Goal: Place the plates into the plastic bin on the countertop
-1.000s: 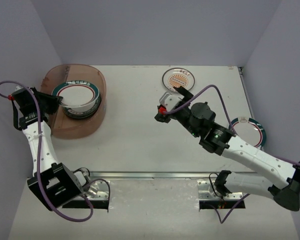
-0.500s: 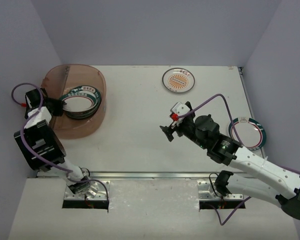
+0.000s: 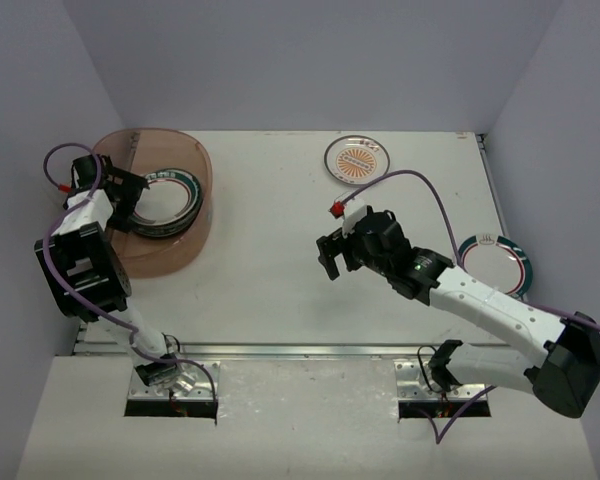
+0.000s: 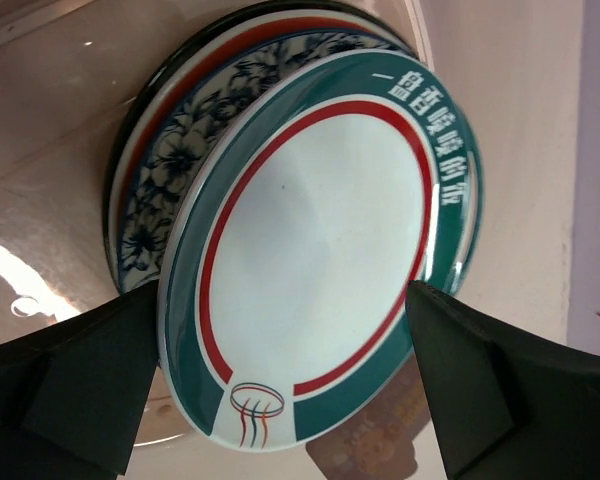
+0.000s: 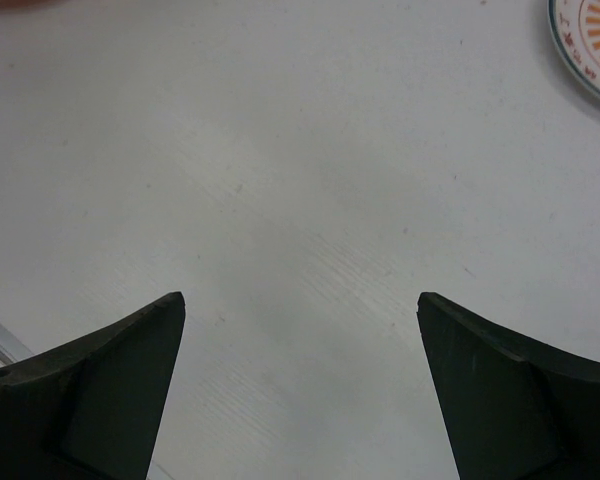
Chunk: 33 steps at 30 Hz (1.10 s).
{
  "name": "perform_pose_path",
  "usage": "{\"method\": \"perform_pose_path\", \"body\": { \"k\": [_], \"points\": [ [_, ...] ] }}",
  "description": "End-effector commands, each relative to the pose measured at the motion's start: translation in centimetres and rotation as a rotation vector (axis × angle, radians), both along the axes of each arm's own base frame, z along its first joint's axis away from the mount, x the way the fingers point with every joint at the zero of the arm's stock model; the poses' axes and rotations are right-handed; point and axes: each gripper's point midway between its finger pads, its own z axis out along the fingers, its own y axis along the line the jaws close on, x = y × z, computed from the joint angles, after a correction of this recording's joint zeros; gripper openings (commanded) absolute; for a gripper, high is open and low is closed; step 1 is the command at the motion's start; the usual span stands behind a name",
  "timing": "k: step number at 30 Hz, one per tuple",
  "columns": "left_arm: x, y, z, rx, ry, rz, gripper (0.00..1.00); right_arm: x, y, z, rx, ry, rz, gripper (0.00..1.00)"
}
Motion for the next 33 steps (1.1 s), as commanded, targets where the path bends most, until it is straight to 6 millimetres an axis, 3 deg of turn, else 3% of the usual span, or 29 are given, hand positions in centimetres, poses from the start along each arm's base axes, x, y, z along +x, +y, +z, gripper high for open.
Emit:
{"method": "perform_pose_path", "body": {
  "k": [1,4,7,12,17,19,22,24,25,27,29,31,32,33],
  "points": [
    [-0.6,0.5,0.3,0.023,0.042,0.012,1.00,0.8,0.1,1.5,0.103,0.058,-0.121,0.99],
    [-1.2,0.6,1.0,0.038,0.056,0.025,1.00,1.4,-0.2,1.4,0.121,0.073,-0.147,0.99],
    [-0.2,-0.2,1.3,0.011,0.029,-0.041,1.00,1.5,0.2,1.6,0.146,0.095,-0.127,0.99],
    [0.3,-0.8,-0.2,-0.032,0.079,-0.100,1.00,1.0,0.7,1.5,0.169,0.126,-0.104,0.99],
    [0.4,-1.0,1.2,-0.009,0.052,-0.112,1.00,2.3,-1.4,1.1,0.164,0.143,-0.252,0.99],
    [0.4,-1.2,3.2,0.022,0.011,-0.123,1.00,3.4,-2.6,0.4,0.210,0.217,-0.292,0.99],
    [-0.9,-1.1,6.1,0.078,-0.017,-0.107,1.00,4.4,-2.4,0.3,0.369,0.390,-0.236,0.99],
    [-2.2,-1.4,9.4,0.131,-0.077,-0.107,1.00,7.1,-4.5,-0.5,0.374,0.415,-0.341,0.99],
    [-3.0,-1.7,10.0,0.143,-0.091,-0.113,1.00,8.3,-5.6,-1.0,0.362,0.408,-0.407,0.99],
    [-4.6,-2.7,13.9,0.206,-0.189,-0.134,1.00,11.3,-7.6,-2.1,0.357,0.415,-0.511,0.99],
    [-7.7,-7.0,18.2,0.254,-0.382,-0.245,1.00,14.9,-10.8,-3.4,0.429,0.462,-0.643,0.99],
    [-9.3,-11.6,21.7,0.303,-0.616,-0.388,1.00,18.1,-12.6,-5.0,0.509,0.521,-0.728,0.99],
    [-10.4,-13.8,22.0,0.305,-0.671,-0.454,1.00,19.2,-13.3,-7.1,0.540,0.571,-0.772,0.99],
    [-11.6,-15.5,21.6,0.305,-0.691,-0.503,1.00,20.6,-13.8,-7.7,0.582,0.569,-0.777,0.99]
  ]
}}
